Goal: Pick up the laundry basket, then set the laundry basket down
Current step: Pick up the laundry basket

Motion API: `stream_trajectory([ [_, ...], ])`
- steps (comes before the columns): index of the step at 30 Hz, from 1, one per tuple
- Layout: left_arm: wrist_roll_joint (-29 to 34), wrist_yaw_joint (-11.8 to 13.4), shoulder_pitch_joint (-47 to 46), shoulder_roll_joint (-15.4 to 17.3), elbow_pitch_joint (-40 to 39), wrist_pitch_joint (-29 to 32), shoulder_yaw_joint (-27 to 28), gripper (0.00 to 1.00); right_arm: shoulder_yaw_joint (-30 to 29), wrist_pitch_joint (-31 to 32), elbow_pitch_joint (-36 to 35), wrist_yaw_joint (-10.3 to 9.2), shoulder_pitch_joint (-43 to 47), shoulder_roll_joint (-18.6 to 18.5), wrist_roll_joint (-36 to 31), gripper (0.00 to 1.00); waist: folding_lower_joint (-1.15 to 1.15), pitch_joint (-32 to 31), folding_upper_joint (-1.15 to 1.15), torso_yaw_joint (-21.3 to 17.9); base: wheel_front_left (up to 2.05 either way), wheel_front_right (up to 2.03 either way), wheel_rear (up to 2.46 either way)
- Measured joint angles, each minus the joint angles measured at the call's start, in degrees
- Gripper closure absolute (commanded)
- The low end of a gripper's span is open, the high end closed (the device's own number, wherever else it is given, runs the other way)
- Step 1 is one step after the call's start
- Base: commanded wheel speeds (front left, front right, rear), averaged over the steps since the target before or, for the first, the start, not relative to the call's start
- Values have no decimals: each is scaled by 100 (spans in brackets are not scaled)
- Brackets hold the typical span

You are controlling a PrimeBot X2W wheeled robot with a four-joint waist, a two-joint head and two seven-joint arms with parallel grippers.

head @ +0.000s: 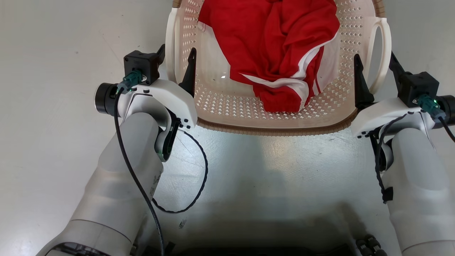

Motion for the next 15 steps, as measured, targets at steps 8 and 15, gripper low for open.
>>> stream_trajectory([
  [8,1,44,-66,1,65,0,-49,0,90,0,12,0,-94,-5,137,0,0,10,0,-21,0,0,0],
  [15,36,44,-69,1,73,0,-67,0,130,0,13,0,-94,-5,186,0,0,22,0,-38,0,0,0],
])
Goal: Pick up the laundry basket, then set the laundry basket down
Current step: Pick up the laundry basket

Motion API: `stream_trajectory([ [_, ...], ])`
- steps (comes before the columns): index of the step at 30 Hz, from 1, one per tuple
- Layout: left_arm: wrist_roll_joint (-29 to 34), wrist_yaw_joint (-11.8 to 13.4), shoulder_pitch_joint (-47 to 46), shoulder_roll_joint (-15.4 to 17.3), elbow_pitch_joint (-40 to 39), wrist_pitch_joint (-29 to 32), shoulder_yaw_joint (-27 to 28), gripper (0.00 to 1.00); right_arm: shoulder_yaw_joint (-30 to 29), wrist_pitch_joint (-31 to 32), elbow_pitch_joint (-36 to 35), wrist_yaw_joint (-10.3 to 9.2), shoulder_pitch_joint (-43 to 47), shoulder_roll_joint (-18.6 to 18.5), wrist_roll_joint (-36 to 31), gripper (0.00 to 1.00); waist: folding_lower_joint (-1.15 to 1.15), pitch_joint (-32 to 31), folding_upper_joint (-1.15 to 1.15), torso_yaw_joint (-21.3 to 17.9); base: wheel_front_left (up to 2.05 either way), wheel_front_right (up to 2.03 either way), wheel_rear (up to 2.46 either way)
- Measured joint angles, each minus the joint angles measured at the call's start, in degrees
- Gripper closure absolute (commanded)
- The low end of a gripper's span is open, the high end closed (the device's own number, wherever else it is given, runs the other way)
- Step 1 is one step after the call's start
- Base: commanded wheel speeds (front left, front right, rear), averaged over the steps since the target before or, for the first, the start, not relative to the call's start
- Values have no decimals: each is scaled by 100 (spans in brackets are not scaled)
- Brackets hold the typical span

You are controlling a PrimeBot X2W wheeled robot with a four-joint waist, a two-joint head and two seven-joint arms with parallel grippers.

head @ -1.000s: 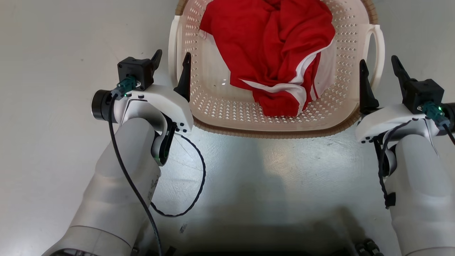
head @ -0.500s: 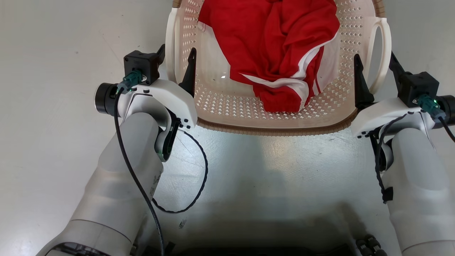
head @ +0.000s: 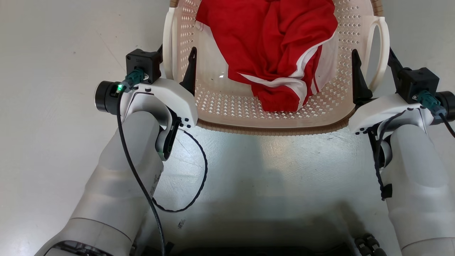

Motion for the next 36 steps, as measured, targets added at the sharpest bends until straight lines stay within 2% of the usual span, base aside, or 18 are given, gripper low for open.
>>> stream_trajectory([
  [2,23,-15,-1,0,0,-1,0,0,21,0,22,0,-2,-2,5,0,0,2,0,-5,0,0,0],
  [3,3,-154,-1,4,45,-3,-49,52,119,0,63,0,-3,-10,51,81,0,-2,0,-12,0,0,0],
  [4,14,-331,-12,15,196,-2,-190,100,275,-1,157,0,-4,-26,144,100,0,-13,0,-14,0,0,0],
  [5,16,-387,-11,5,324,-1,-264,100,396,-1,244,0,-3,-34,193,100,0,-25,0,-15,0,0,0],
  [9,15,-212,-37,14,405,-3,-223,100,388,0,211,-12,-2,-12,314,100,0,-25,0,-34,0,0,0],
  [21,16,-152,-46,19,486,4,-223,100,509,-13,416,-11,7,-10,504,100,0,-269,0,-75,0,0,0],
  [31,-135,-45,366,4,966,11,-261,100,976,-42,1277,-11,42,19,693,100,0,-939,0,-132,0,0,0],
  [36,-250,-45,756,11,1145,13,-401,100,1500,-43,1883,-11,41,-2,970,100,0,-1483,0,-185,0,0,0],
])
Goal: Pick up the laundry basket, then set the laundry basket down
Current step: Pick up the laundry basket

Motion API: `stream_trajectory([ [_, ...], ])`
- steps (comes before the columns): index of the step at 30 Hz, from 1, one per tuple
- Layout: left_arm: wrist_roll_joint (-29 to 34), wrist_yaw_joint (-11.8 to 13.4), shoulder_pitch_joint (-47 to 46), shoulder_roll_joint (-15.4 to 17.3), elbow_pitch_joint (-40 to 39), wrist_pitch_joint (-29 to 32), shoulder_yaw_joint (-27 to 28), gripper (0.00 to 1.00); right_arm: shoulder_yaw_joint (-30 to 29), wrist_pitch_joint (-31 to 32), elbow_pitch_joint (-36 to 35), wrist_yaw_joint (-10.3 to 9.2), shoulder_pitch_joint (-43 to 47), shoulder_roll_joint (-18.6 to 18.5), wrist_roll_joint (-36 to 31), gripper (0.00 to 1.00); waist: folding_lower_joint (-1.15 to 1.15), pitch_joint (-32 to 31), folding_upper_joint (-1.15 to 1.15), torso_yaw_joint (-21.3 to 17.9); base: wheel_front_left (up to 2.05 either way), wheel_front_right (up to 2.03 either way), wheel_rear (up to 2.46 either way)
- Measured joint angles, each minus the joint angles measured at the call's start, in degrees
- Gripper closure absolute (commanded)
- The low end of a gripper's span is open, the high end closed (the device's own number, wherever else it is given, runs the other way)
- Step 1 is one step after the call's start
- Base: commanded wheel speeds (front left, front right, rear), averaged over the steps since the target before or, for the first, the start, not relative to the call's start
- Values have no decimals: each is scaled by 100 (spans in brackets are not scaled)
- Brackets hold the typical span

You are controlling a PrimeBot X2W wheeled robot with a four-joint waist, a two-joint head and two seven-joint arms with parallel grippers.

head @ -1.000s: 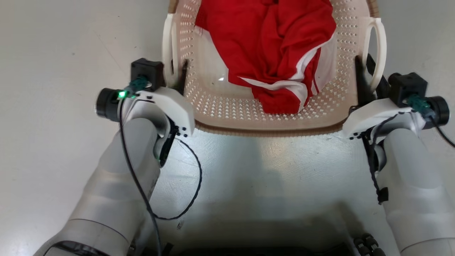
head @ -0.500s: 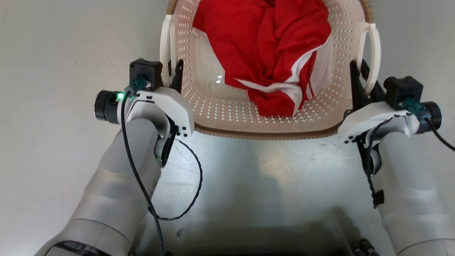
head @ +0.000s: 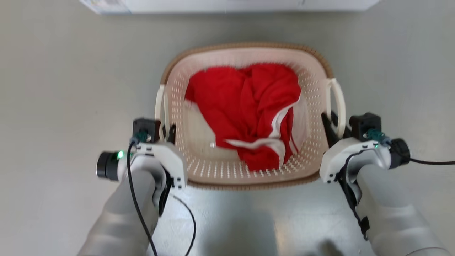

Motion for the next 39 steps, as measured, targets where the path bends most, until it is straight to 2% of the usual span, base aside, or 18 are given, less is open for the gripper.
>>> stream_trajectory([
  [7,-358,-3,604,18,226,16,-399,100,778,137,482,-3,298,-11,635,100,0,-918,0,-44,0,0,0],
  [11,-611,-9,1032,21,517,49,-659,100,1378,487,493,-4,703,-9,1229,100,0,-1587,0,-96,0,0,0],
  [15,-739,-9,1250,18,666,140,-792,100,1677,708,503,-7,915,-5,1433,100,0,-2074,0,-178,0,0,0],
  [19,-876,-9,1530,18,783,152,-906,100,1929,878,461,-46,1214,-3,1752,100,0,-2533,0,-291,0,0,0],
  [29,-1262,-8,2390,21,804,227,-1189,100,2350,1224,468,-47,1956,1,2079,100,-1,-3584,0,-634,0,0,0],
  [39,-1602,110,2850,58,576,321,-1529,100,2479,1345,424,-47,2420,-9,2218,100,0,-4179,0,-931,0,0,0],
])
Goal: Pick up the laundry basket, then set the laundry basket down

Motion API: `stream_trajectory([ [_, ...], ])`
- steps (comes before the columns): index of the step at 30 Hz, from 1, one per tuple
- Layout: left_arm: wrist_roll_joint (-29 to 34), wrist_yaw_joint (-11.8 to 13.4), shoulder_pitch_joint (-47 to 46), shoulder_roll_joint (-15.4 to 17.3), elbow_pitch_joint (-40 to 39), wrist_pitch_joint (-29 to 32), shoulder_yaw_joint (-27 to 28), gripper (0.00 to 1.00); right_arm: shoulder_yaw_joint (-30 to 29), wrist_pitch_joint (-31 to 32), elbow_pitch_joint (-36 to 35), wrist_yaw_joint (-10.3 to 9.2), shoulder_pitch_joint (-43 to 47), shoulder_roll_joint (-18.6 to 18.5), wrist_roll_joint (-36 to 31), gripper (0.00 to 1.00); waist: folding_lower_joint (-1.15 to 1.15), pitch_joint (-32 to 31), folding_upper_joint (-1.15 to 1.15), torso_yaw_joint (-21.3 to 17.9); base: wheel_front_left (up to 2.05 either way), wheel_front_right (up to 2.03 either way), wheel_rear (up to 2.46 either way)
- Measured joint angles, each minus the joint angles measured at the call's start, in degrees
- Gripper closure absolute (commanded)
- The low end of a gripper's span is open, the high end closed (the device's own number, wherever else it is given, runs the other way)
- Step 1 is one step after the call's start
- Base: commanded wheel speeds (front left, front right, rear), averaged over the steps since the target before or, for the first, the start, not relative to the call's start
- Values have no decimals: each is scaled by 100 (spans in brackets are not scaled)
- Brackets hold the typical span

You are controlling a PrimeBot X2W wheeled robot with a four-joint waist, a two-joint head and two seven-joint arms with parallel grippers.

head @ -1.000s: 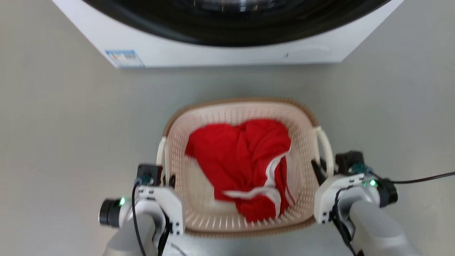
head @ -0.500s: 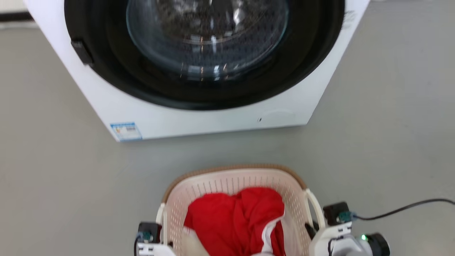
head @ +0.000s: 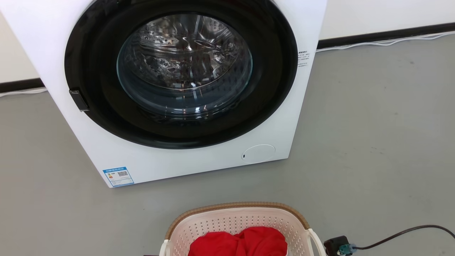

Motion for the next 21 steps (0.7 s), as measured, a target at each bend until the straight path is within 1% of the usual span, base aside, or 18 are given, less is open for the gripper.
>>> stream_trajectory([
  [5,-144,46,40,33,-100,15,-171,100,-1,0,-8,0,37,-16,34,100,0,-74,0,8,0,0,0],
  [14,-368,137,54,58,-179,31,-447,100,-41,0,38,0,39,-19,27,100,0,-106,0,155,0,0,0],
  [21,-514,138,54,68,-178,26,-588,100,-52,0,38,0,41,-19,26,100,0,-123,0,228,0,0,0],
])
